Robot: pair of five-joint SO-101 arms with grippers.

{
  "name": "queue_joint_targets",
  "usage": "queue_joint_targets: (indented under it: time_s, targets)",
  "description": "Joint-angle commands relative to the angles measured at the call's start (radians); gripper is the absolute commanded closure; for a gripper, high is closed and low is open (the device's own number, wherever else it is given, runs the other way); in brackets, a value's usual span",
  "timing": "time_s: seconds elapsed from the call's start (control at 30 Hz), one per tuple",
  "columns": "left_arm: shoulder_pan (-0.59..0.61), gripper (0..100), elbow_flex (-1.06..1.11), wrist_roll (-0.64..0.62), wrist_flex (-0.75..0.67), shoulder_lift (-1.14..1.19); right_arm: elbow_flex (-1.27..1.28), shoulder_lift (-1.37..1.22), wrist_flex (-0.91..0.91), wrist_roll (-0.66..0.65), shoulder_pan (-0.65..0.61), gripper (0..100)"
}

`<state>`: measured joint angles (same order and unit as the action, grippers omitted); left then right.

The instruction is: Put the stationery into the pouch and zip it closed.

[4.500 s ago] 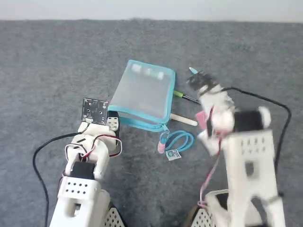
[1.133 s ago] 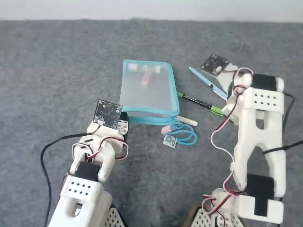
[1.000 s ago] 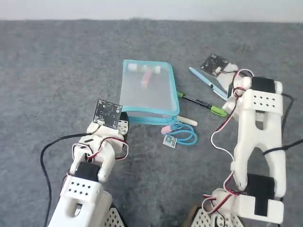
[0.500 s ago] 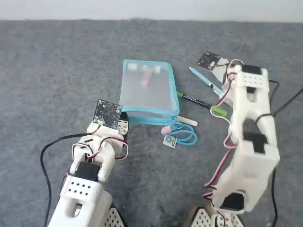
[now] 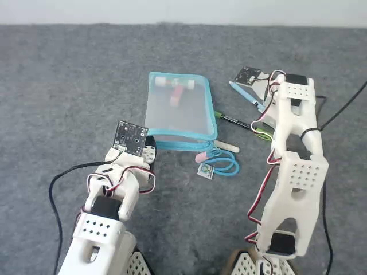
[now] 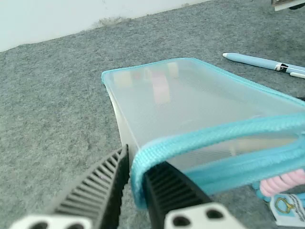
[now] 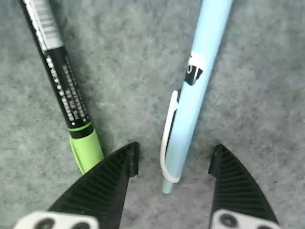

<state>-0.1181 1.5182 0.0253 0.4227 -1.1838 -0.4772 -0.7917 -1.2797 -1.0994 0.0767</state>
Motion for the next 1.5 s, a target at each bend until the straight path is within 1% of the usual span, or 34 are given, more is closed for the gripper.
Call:
queue_joint_targets:
  time_s: [0.0,0.07,0.17,0.33,0.6,0.67,0.73,0.8,0.9,1.03,1.13,1.33,1.47]
  targets:
    - [0.003,99,-0.022,0.005,-0.028,-0.002,-0.034,-0.002,-0.018,-0.008,-0.016,84.5]
    - [0.003,99,-0.022,0.005,-0.028,-0.002,-0.034,0.001,-0.036,-0.003,-0.013,91.5]
    - [0.005,99,-0.022,0.005,-0.028,-0.002,-0.048,0.002,-0.058,0.074,-0.013,99.6]
    - [0.008,99,-0.01,0.005,-0.031,-0.002,-0.155,0.001,-0.16,0.215,-0.012,99.2]
    - [0.008,99,-0.001,0.005,-0.032,-0.002,-0.52,0.001,-0.519,0.354,-0.012,99.2]
    - [0.009,99,0.001,0.005,-0.029,-0.002,-0.571,0.012,-0.521,0.41,0.007,99.2]
    - [0.009,99,0.008,0.005,-0.032,0.0,-0.569,0.047,-0.521,0.451,0.027,99.3]
    - [0.009,99,0.013,0.006,-0.032,0.0,-0.52,0.097,-0.521,0.471,0.038,99.3]
    - [0.009,99,0.015,0.006,-0.032,0.0,-0.377,0.203,-0.521,0.477,0.048,99.3]
    - [0.009,99,0.016,0.006,-0.032,0.0,-0.158,0.417,-0.519,0.52,0.071,99.3]
    - [0.009,99,0.016,0.006,-0.032,0.003,0.011,0.588,-0.516,0.529,0.074,99.3]
    - [0.005,99,0.028,0.006,-0.031,0.0,0.377,0.894,-0.513,0.525,0.047,99.3]
    - [0.003,99,0.028,0.002,-0.032,0.0,0.582,1.084,-0.493,0.525,-0.013,99.3]
